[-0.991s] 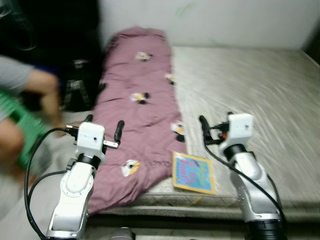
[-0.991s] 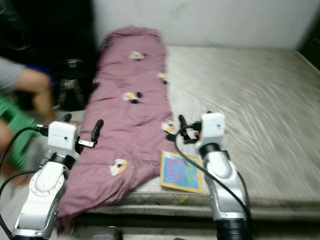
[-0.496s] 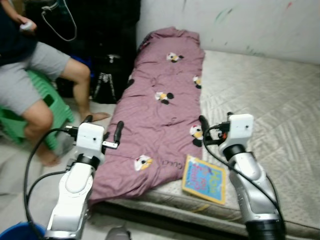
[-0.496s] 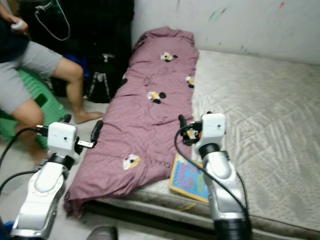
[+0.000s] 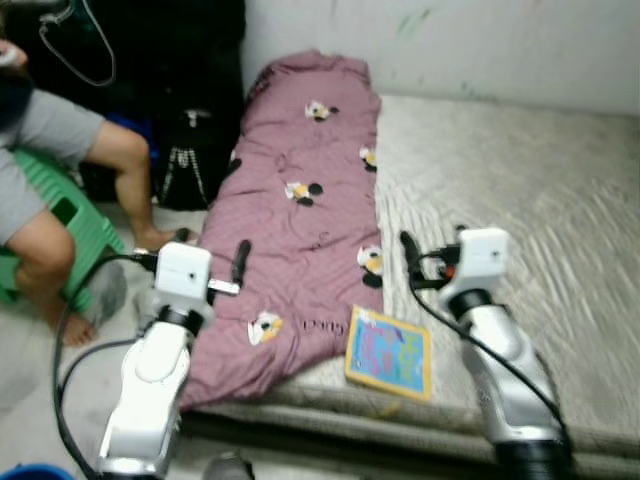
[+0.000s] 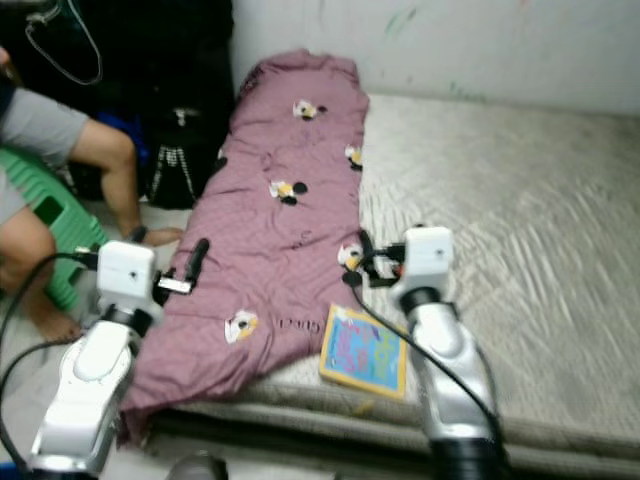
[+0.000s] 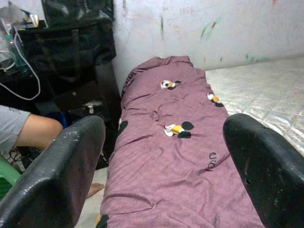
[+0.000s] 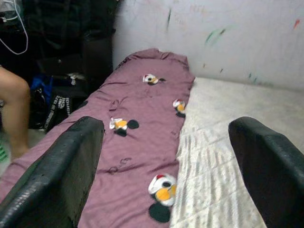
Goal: Clean up the room
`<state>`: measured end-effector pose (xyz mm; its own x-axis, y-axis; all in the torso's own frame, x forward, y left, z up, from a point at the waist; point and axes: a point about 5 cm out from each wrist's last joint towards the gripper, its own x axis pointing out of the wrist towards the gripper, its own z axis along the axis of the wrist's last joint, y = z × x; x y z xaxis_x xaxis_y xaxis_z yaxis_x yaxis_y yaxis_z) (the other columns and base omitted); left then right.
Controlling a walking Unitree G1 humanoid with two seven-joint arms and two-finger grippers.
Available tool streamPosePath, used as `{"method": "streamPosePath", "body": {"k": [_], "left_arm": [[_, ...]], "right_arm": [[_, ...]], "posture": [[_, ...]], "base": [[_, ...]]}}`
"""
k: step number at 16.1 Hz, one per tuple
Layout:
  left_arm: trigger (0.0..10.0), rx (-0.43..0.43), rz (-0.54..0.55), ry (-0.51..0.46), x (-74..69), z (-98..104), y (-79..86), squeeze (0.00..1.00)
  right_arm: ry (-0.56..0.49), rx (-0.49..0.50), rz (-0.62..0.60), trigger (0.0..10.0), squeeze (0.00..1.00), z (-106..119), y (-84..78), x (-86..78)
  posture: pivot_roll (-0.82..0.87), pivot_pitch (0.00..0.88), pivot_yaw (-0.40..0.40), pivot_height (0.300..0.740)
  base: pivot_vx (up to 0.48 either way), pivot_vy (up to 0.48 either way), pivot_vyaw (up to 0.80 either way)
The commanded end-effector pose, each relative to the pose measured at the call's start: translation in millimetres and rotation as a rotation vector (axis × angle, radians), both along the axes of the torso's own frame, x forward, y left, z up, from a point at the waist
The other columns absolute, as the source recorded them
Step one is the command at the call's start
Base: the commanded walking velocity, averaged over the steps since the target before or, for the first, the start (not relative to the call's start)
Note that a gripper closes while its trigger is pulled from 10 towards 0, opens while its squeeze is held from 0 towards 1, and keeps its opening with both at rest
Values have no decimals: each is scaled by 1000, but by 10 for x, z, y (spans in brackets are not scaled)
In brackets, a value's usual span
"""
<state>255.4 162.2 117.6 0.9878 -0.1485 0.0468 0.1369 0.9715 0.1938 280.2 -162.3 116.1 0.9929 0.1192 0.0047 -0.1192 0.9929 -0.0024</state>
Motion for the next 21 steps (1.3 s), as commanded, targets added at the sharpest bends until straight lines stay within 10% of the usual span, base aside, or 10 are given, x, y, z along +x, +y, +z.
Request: {"method": "streamPosePath", "body": {"k": [1,21], "left_arm": [[10000,4,2,2,2,9,35,0],[10000,-4,-11,3,5,3,13,0]], "right_arm": [[-6,14,13,10000,0,22,57,19],[2,6,19,10000,0,-1,65,31]], "posture": [[-4,0,-55,740],[-1,0,-59,740]], "base": [[0,-364,0],[0,-361,0]]}}
